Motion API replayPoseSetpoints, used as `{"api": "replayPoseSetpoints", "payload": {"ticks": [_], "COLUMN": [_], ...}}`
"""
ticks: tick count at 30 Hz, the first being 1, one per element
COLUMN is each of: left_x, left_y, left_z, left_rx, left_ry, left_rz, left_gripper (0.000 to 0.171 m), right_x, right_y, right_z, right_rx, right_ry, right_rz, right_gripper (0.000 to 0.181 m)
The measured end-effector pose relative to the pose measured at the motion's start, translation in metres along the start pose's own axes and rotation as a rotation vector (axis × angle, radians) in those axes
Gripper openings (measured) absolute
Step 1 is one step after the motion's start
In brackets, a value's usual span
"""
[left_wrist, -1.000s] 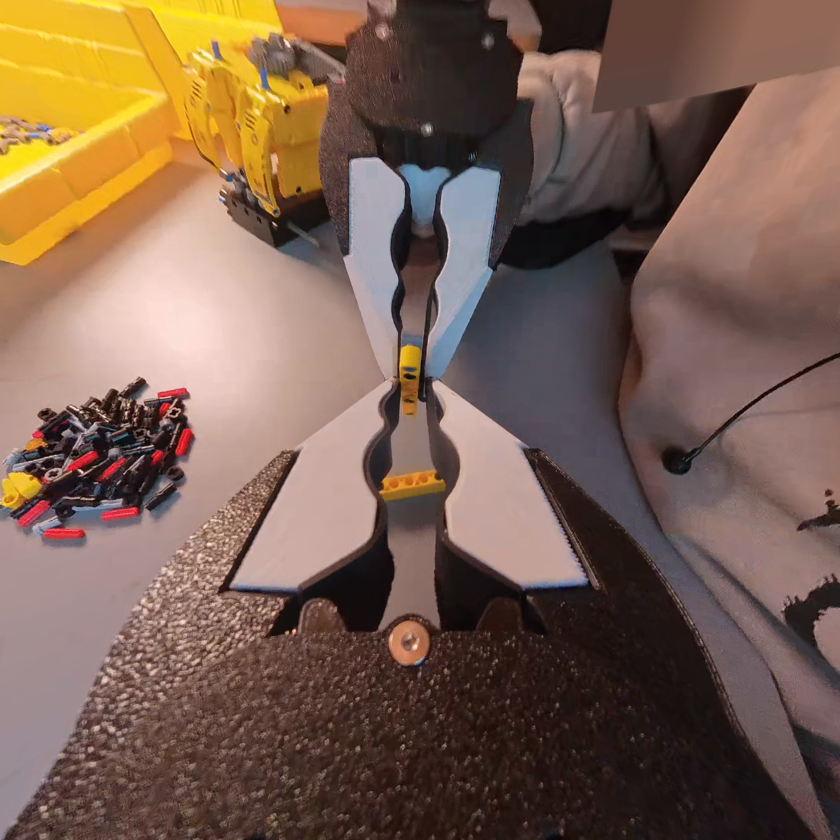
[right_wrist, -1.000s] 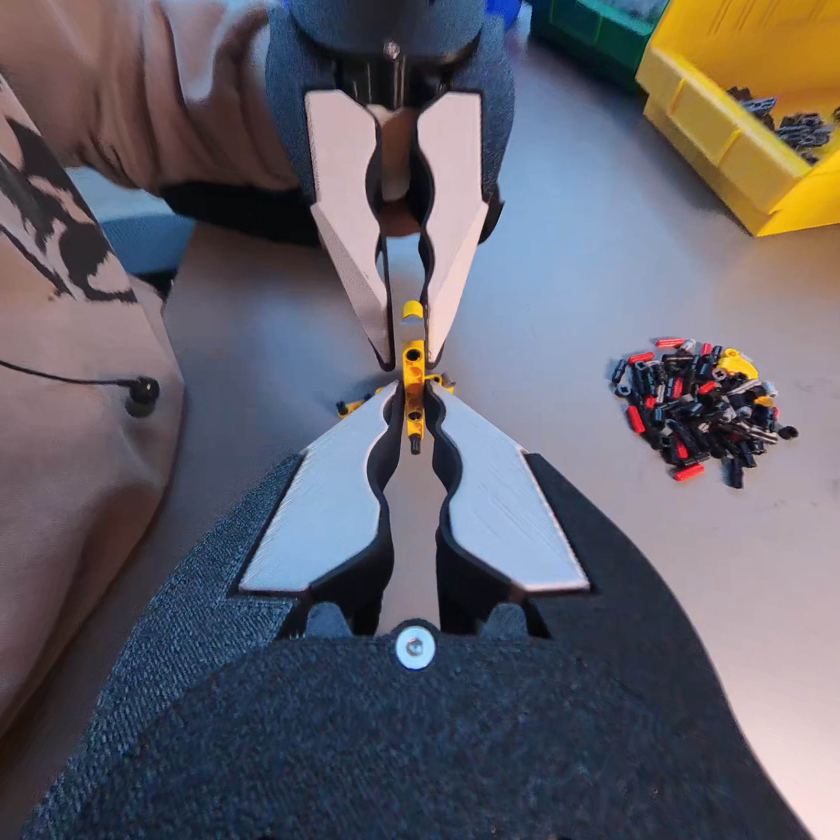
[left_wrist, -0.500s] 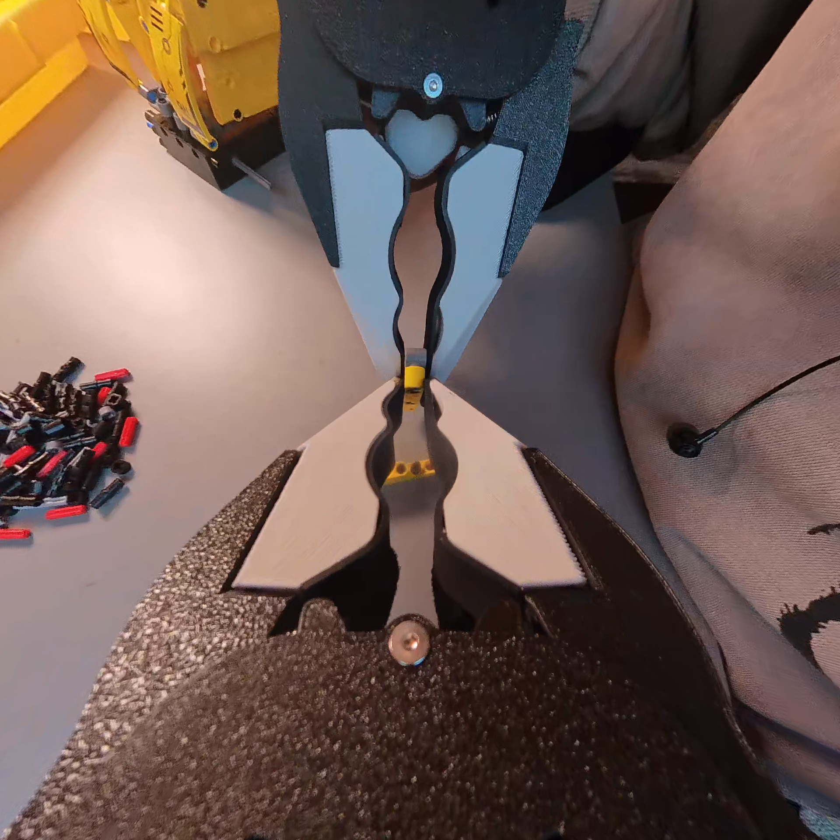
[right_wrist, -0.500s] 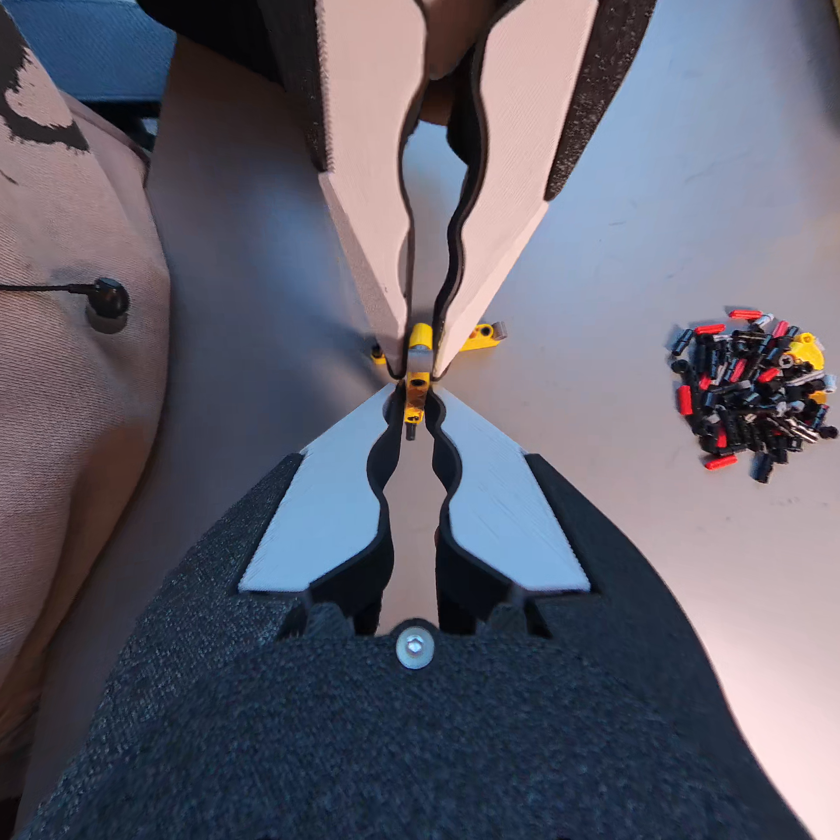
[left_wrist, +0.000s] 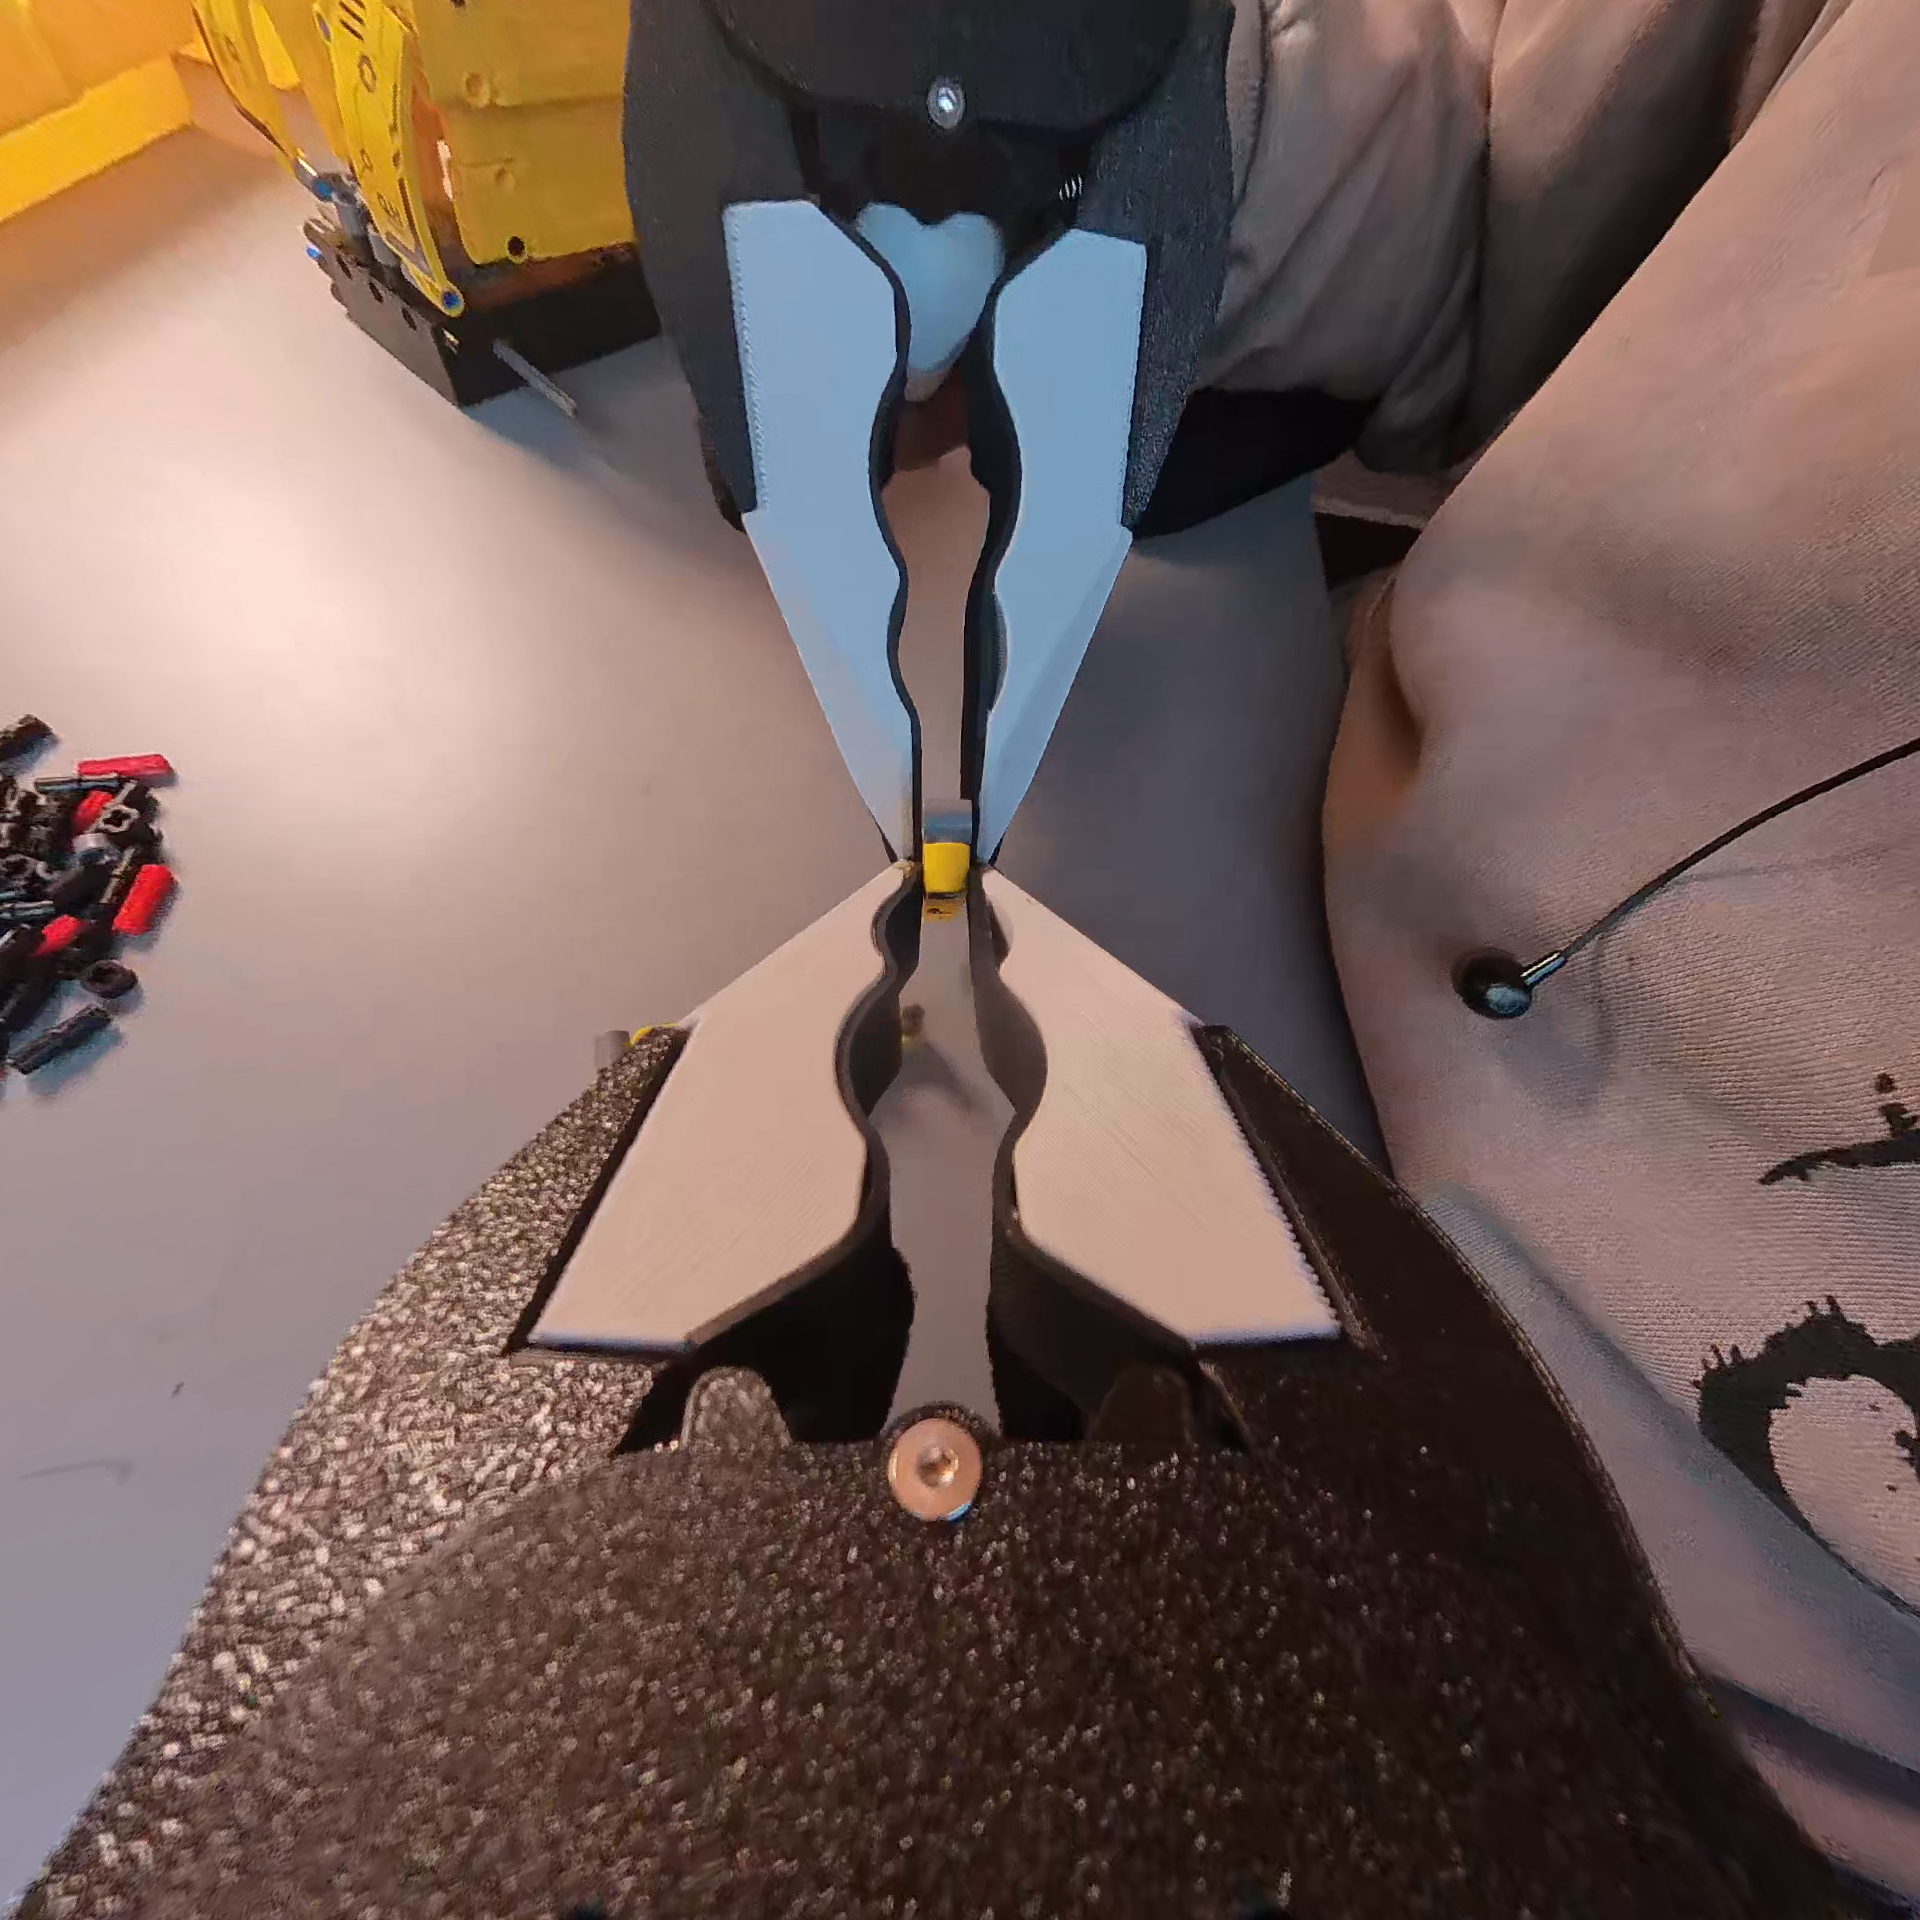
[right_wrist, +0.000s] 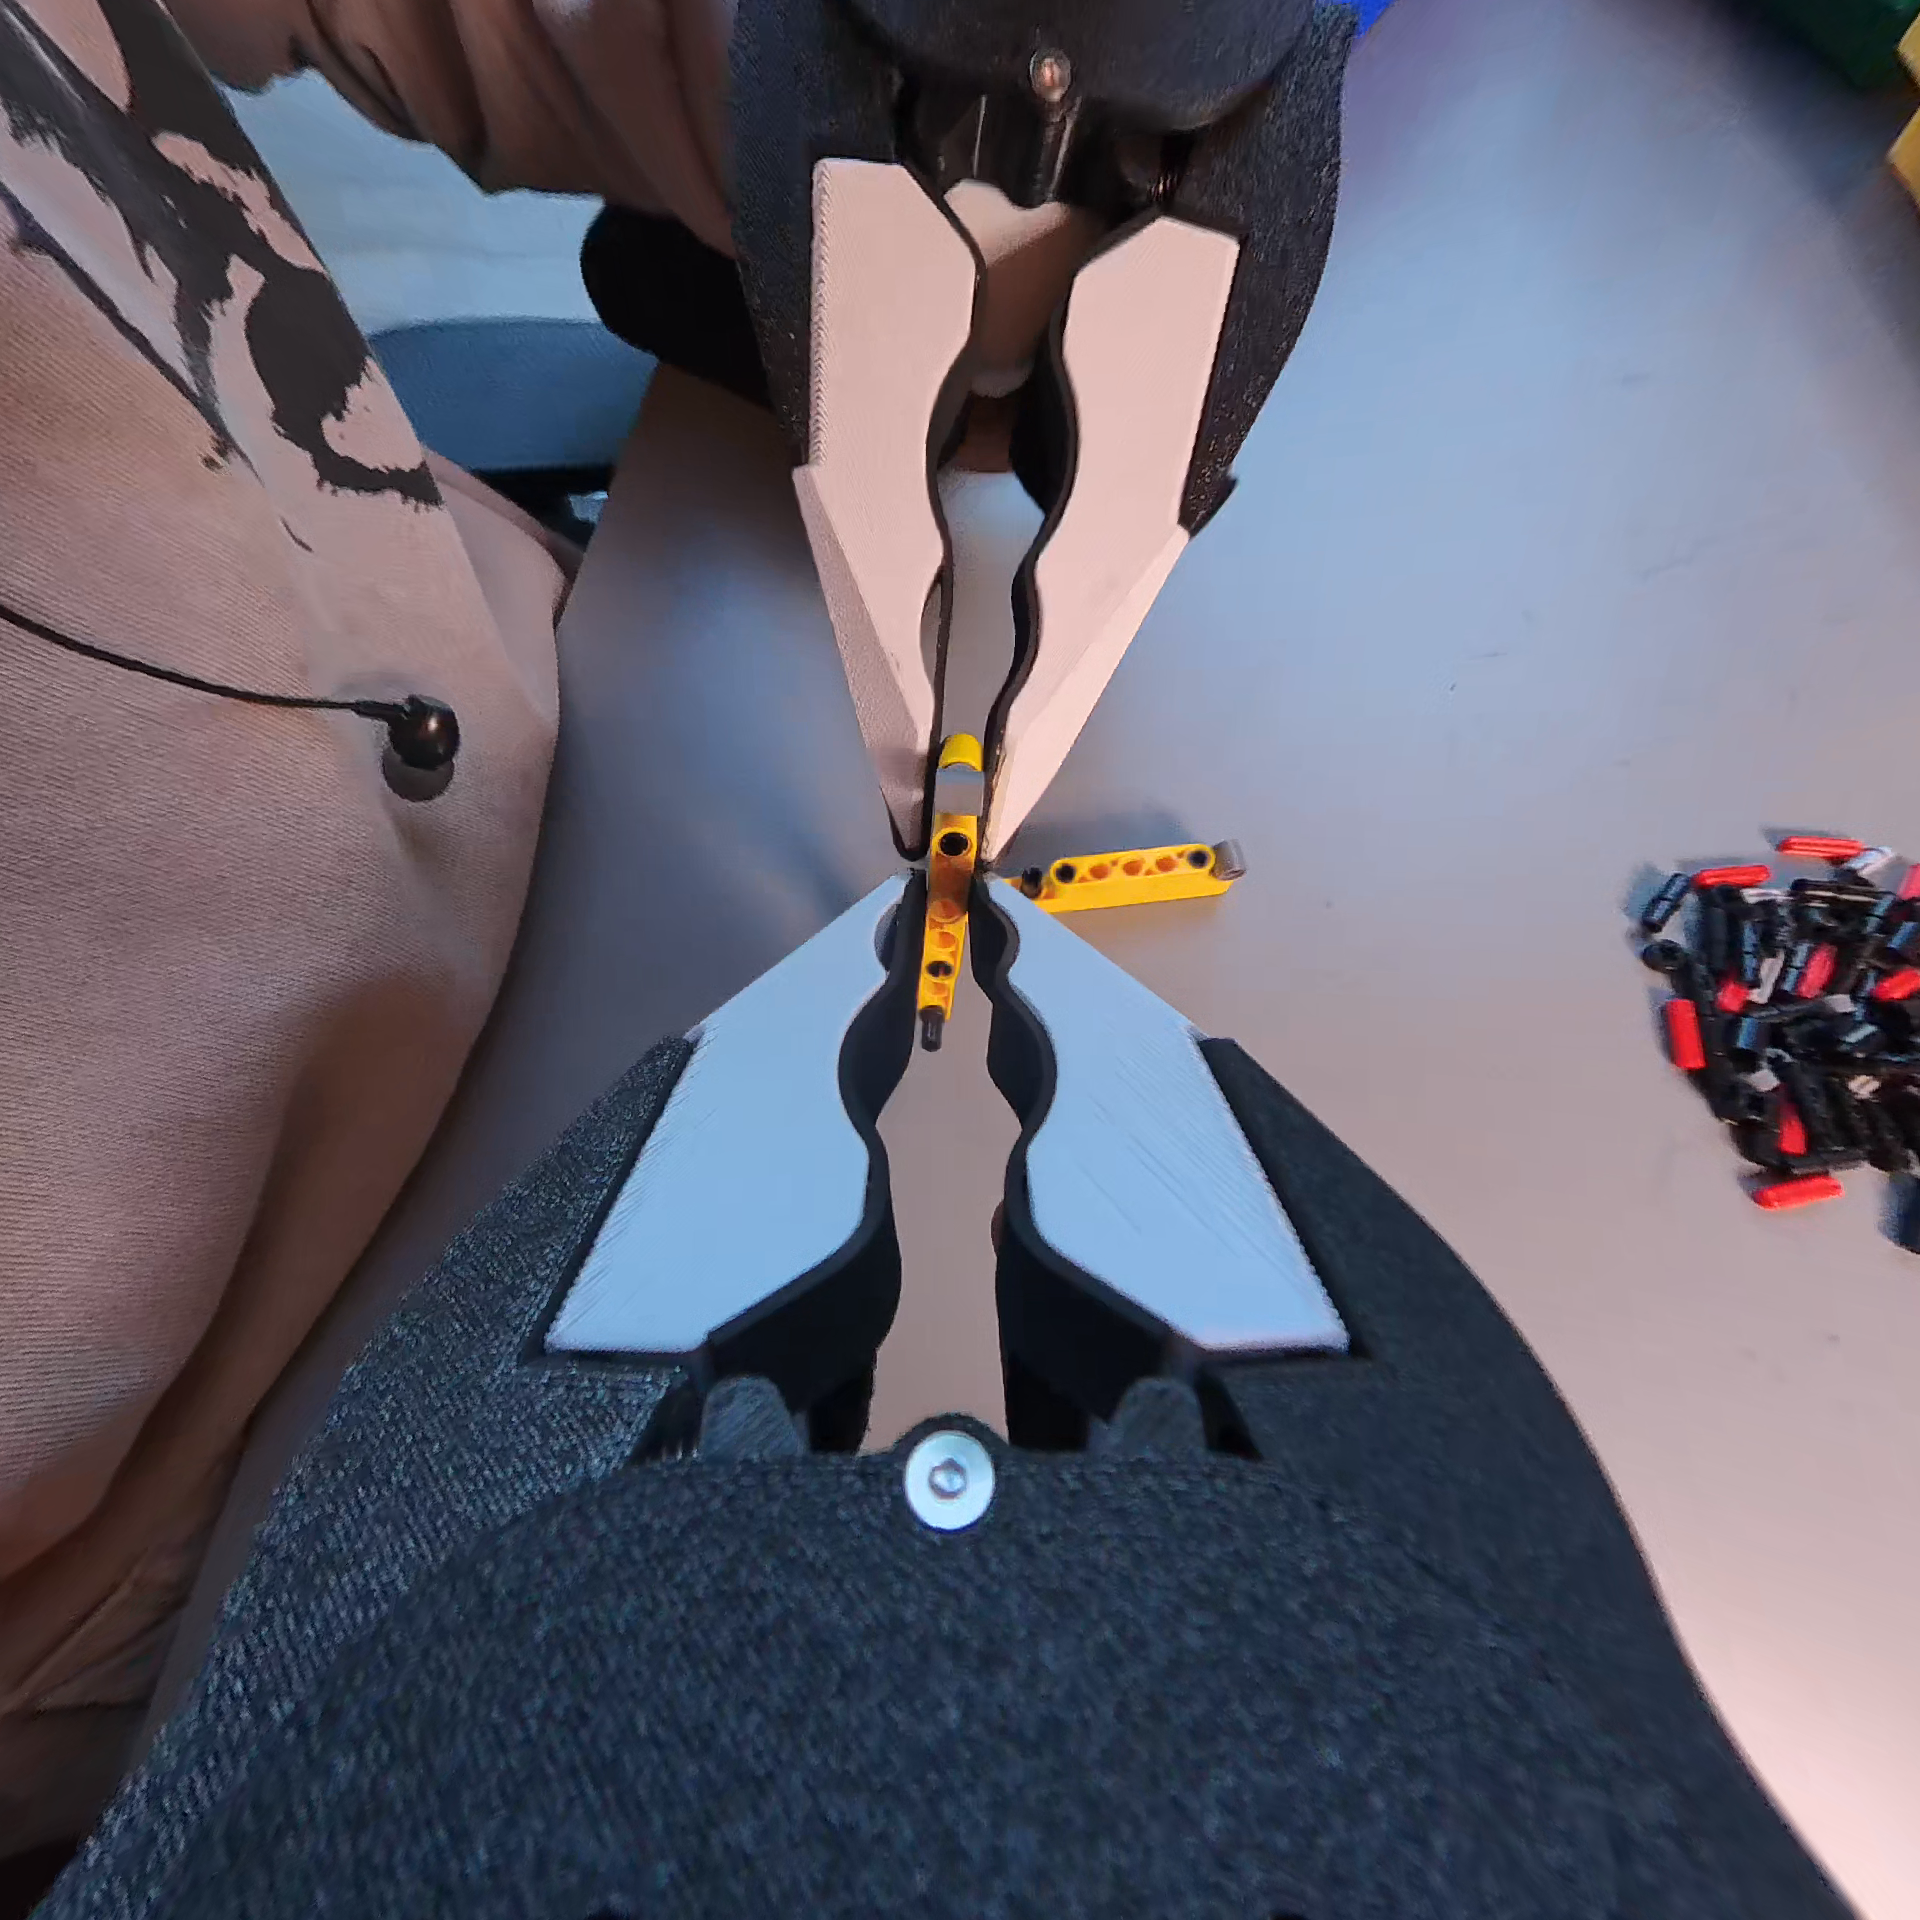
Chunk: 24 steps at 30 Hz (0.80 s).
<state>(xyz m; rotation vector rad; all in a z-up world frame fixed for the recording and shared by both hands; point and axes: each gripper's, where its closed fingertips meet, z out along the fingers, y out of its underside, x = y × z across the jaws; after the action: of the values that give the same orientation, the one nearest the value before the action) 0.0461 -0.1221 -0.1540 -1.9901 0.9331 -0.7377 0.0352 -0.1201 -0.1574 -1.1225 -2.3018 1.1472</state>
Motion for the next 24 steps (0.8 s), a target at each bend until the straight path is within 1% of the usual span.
{"api": "replayPoseSetpoints", "payload": {"ticks": [3,7,9,12,14,16,19,24], "left_x": [0.005,0.007,0.005,0.006,0.006,0.002,-0.001,-0.002], "left_y": [0.011,0.014,0.018,0.027,0.03,0.028,0.015,-0.009], "left_z": [0.004,0.002,0.001,0.004,0.005,0.005,0.002,-0.007], "left_rx": [-0.099,-0.158,-0.197,-0.255,-0.261,-0.22,-0.078,0.104], "left_ry": [-0.003,0.018,0.013,0.007,0.007,-0.012,-0.007,0.001], "left_rz": [0.052,0.015,0.027,0.058,0.051,0.034,-0.043,-0.109], "left_gripper": [0.008,0.009,0.007,0.006,0.007,0.007,0.007,0.007], "right_x": [-0.005,-0.008,-0.007,-0.011,-0.013,-0.009,-0.003,0.003], "right_y": [0.008,0.008,0.007,0.01,0.011,0.01,-0.002,-0.028], "right_z": [0.009,0.012,0.014,0.019,0.02,0.017,0.004,-0.017], "right_rx": [-0.071,-0.11,-0.102,-0.076,-0.035,0.034,0.189,0.409], "right_ry": [-0.017,-0.006,0.003,-0.032,-0.049,-0.034,-0.021,-0.039], "right_rz": [-0.031,-0.062,-0.064,-0.049,-0.04,-0.005,0.064,0.123], "right_gripper": [0.006,0.006,0.007,0.006,0.005,0.005,0.004,0.004]}}
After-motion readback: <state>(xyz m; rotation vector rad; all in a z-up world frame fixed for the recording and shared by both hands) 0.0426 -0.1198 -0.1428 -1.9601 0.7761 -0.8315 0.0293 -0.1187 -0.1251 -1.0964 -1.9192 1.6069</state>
